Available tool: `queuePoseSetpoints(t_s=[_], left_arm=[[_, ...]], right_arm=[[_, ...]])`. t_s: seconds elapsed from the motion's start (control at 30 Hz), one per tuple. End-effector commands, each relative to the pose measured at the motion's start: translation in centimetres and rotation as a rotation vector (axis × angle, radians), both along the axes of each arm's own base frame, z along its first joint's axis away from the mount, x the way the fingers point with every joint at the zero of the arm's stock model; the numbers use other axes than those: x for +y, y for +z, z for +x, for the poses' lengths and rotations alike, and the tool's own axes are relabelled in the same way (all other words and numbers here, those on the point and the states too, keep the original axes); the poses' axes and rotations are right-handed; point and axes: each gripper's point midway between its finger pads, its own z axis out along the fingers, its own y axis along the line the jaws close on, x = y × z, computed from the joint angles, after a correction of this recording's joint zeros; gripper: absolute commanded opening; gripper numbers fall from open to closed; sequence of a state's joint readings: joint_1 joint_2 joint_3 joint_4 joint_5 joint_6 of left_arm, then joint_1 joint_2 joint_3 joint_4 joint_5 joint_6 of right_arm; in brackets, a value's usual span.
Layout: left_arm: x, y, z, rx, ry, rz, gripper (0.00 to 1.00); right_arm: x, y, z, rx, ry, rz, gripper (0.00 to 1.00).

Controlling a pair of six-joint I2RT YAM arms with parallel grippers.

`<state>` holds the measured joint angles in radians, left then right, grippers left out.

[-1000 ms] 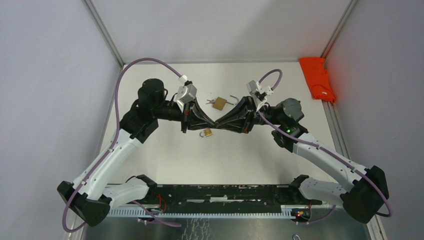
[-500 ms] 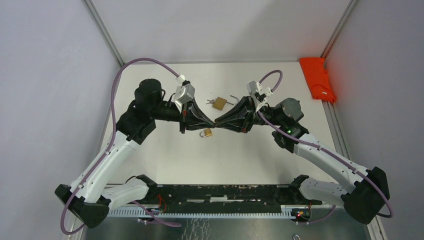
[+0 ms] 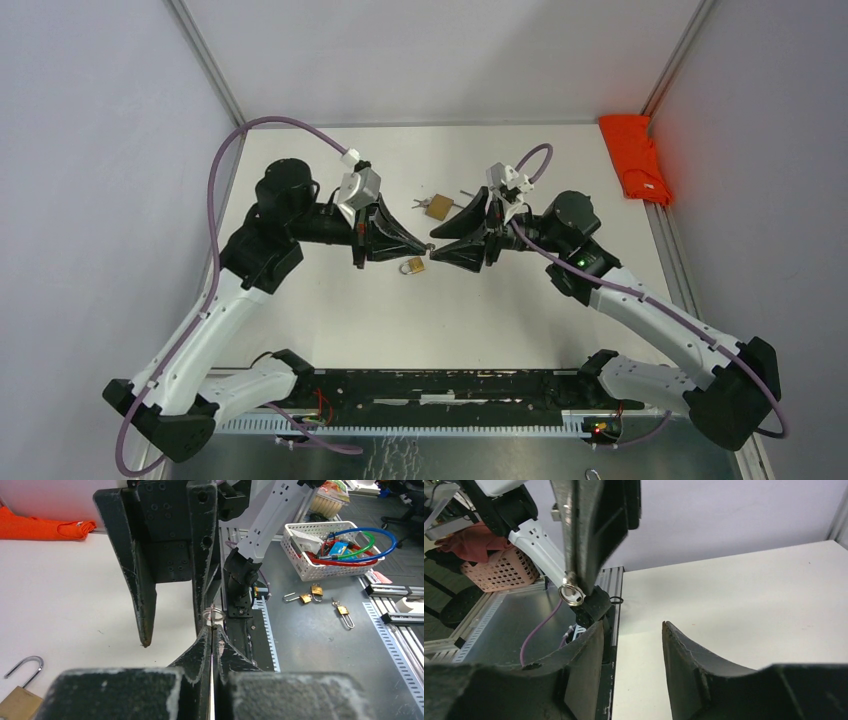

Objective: Unlock with the key

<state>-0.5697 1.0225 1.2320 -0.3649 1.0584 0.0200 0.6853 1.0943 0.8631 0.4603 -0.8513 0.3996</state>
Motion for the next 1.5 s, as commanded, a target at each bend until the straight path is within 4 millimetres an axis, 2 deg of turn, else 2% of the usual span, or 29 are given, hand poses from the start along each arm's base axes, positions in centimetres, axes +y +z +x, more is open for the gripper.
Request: queuePoseSetpoints(t_s=[0.0, 0.1, 0.23, 0.4, 0.63, 1.03, 1.37, 1.47], left_arm=[[0.3, 1.9, -1.0, -0.078, -0.032, -0.035, 0.02], [0.4, 1.4, -0.5, -0.068, -0.002, -0.010, 0.02], [0.5, 0.0, 1.2, -0.043, 0.080, 0.064, 0.02], [0.7, -1.8, 3.2, -0.002, 0.173, 0.153, 0.02], [0.7, -1.3, 3.0, -0.016, 0.161, 0.140, 0.02], [0.7, -1.3, 2.9, -0.022, 0.161, 0.136, 0.02], [0.9, -0.1, 1.9, -0.051, 0.134, 0.100, 0.02], [1.0, 0.3, 1.6, -0.059, 0.131, 0.090, 0.02]], right_arm=[[-0.8, 2.8, 0.6, -0.078, -0.074, 0.023, 0.52], [-1.5, 3.6, 1.3, -0.114, -0.148, 0.009, 0.49], [-2.6, 5.2, 2.0, -0.136, -0.245, 0.018, 0.34], [-2.3, 5.3, 1.8, -0.141, -0.220, 0.021, 0.28], [-0.6, 4.2, 1.6, -0.092, -0.114, 0.030, 0.27], [0.2, 3.4, 1.2, -0.059, -0.049, 0.040, 0.27], [0.8, 1.7, 1.5, -0.028, -0.030, 0.024, 0.29], [0.9, 1.7, 1.5, -0.026, -0.025, 0.024, 0.26]])
